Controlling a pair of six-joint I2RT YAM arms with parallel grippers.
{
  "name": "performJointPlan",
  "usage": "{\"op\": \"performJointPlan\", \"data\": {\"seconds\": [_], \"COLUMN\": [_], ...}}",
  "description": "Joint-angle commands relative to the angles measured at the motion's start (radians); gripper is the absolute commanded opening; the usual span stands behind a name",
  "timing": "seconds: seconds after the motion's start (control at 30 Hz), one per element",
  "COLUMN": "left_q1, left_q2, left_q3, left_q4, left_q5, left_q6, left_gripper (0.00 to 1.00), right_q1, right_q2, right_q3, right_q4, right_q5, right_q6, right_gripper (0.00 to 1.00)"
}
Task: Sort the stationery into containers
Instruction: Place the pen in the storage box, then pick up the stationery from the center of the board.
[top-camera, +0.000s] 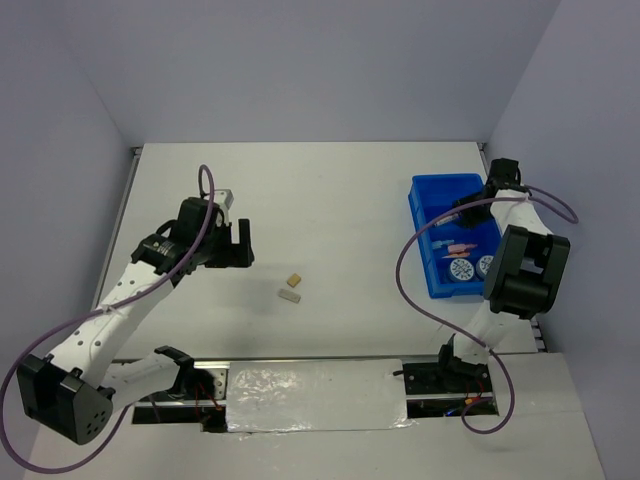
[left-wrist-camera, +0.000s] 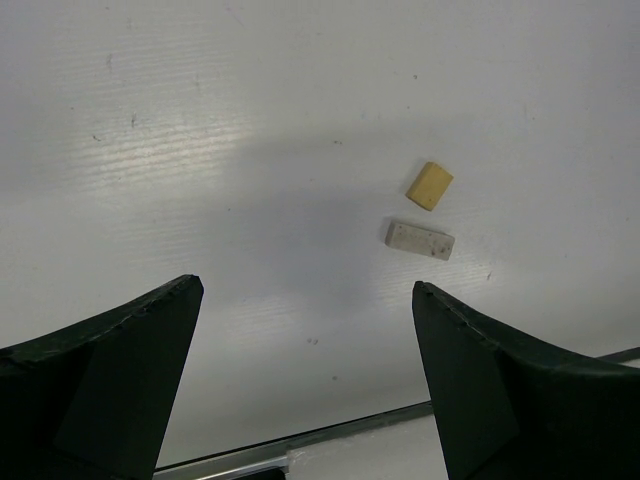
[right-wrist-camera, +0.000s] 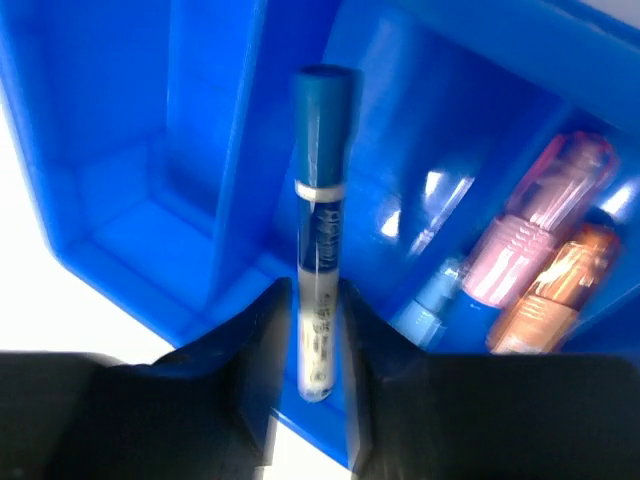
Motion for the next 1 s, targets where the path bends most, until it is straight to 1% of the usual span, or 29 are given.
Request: {"op": "performJointPlan", "data": {"seconds": [0.0, 0.03, 0.1, 0.13, 0.17, 0.2, 0.23, 0.3, 0.33, 0.37, 0.4, 0.43, 0.47, 0.5, 0.57, 0.67, 0.73, 0.8, 0.83, 0.87, 0.93, 0.97], "left_q1": [-0.009, -0.011, -0.023, -0.026, -0.032, -0.037, -0.038, -0.038, -0.040, -0.038, -0.038, -0.038, -0.040, -0.040, -0.046, -0.090, -0.142, -0.191, -0.202, -0.213, -0.232, -0.238], "left_q2": [-0.018, -0.018, -0.010, -0.005, 0.007, 0.012, 0.016, 0.030, 0.035, 0.048, 0.061, 0.076, 0.093, 0.129, 0.159, 0.232, 0.269, 0.330, 0.352, 0.395, 0.444, 0.494], "left_q3": [-0.015, -0.020, -0.026, -0.027, -0.027, -0.027, -0.027, -0.021, -0.018, -0.015, -0.013, -0.012, -0.004, -0.003, -0.003, 0.016, 0.033, 0.066, 0.077, 0.098, 0.129, 0.157], "left_q4": [0.039, 0.055, 0.066, 0.069, 0.072, 0.074, 0.077, 0.071, 0.066, 0.063, 0.062, 0.063, 0.065, 0.075, 0.094, 0.103, 0.102, 0.109, 0.120, 0.140, 0.149, 0.158], "left_q5": [0.035, 0.049, 0.077, 0.080, 0.077, 0.075, 0.072, 0.051, 0.019, 0.008, 0.002, 0.011, 0.017, 0.032, 0.083, 0.074, 0.065, 0.066, 0.065, 0.036, 0.031, 0.026], "left_q6": [-0.017, -0.014, -0.014, -0.015, -0.020, -0.023, -0.026, -0.048, -0.060, -0.072, -0.092, -0.101, -0.112, -0.132, -0.150, -0.189, -0.183, -0.148, -0.132, -0.097, -0.065, -0.034], "left_gripper": [0.99, 0.99, 0.99, 0.99, 0.99, 0.99, 0.99, 0.99, 0.99, 0.99, 0.99, 0.99, 0.99, 0.99, 0.99, 0.99, 0.99, 0.96, 0.95, 0.92, 0.88, 0.86], "right_q1": [-0.002, -0.004, -0.002, -0.001, -0.001, -0.001, 0.001, 0.021, 0.072, 0.115, 0.164, 0.224, 0.368, 0.428, 0.558, 0.614, 0.619, 0.630, 0.634, 0.637, 0.642, 0.642], "right_q2": [0.026, 0.021, -0.006, -0.019, -0.038, -0.048, -0.055, -0.097, -0.120, -0.185, -0.227, -0.262, -0.325, -0.347, -0.376, -0.391, -0.408, -0.451, -0.468, -0.500, -0.526, -0.551], "right_q3": [0.075, 0.075, 0.080, 0.085, 0.100, 0.112, 0.124, 0.160, 0.157, 0.141, 0.122, 0.100, 0.059, 0.040, -0.007, -0.061, -0.089, -0.109, -0.119, -0.142, -0.164, -0.169], "right_q4": [0.000, 0.006, 0.017, 0.020, 0.020, 0.014, -0.004, -0.001, 0.020, 0.052, 0.127, 0.155, 0.175, 0.181, 0.172, 0.139, 0.094, 0.074, 0.072, 0.069, 0.039, 0.028], "right_q5": [0.013, 0.012, 0.018, 0.021, 0.030, 0.035, 0.035, 0.026, 0.014, -0.005, -0.049, -0.055, -0.052, -0.034, -0.023, -0.043, -0.033, -0.051, -0.068, -0.094, -0.098, -0.098], "right_q6": [-0.013, -0.011, -0.008, -0.013, -0.017, -0.032, -0.046, -0.147, -0.193, -0.248, -0.367, -0.425, -0.481, -0.561, -0.591, -0.542, -0.505, -0.496, -0.497, -0.503, -0.508, -0.511], "right_gripper": [0.45, 0.55, 0.62, 0.67, 0.68, 0.74, 0.76, 0.76, 0.75, 0.75, 0.75, 0.75, 0.75, 0.75, 0.74, 0.72, 0.72, 0.71, 0.71, 0.71, 0.71, 0.71]}}
